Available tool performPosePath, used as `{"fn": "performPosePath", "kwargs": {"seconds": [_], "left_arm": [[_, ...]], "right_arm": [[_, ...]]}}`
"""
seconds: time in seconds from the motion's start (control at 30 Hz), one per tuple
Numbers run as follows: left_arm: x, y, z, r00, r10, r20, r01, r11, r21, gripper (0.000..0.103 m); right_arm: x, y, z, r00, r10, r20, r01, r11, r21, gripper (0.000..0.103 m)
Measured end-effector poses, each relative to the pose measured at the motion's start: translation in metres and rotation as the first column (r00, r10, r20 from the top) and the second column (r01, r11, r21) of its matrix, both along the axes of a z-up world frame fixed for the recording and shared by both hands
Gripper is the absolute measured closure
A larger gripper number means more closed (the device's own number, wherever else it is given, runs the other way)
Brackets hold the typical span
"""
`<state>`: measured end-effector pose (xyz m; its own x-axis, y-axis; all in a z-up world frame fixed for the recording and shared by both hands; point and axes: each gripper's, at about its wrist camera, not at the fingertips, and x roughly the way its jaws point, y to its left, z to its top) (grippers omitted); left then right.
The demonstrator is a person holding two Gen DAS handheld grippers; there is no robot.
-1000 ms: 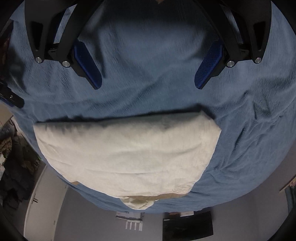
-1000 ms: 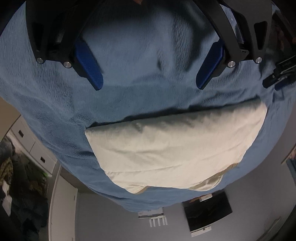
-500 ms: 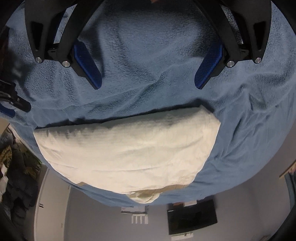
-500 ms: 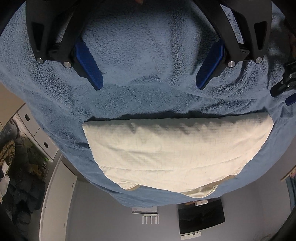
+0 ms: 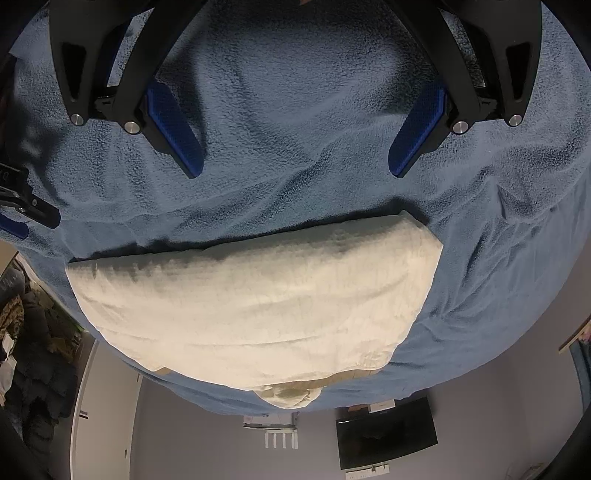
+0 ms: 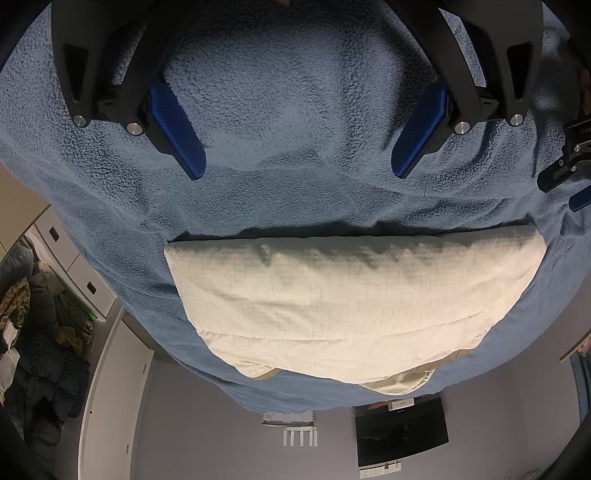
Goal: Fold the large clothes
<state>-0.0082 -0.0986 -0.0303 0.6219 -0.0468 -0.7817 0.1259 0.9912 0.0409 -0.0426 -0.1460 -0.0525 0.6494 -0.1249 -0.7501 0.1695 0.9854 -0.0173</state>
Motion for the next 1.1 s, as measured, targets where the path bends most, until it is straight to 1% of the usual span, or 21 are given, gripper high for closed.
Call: {"fn": "performPosePath", "kwargs": {"seconds": [1.1], "left_arm": [[0.0017,0.0011,-0.0018,1.000,-0.002,-0.009,0.002,1.000,-0.005,0.006]], "right_arm": [[0.0003,0.0001,-0.0012,1.000,0.000,-0.002,0.000,1.000,-0.003,0.008]]}}
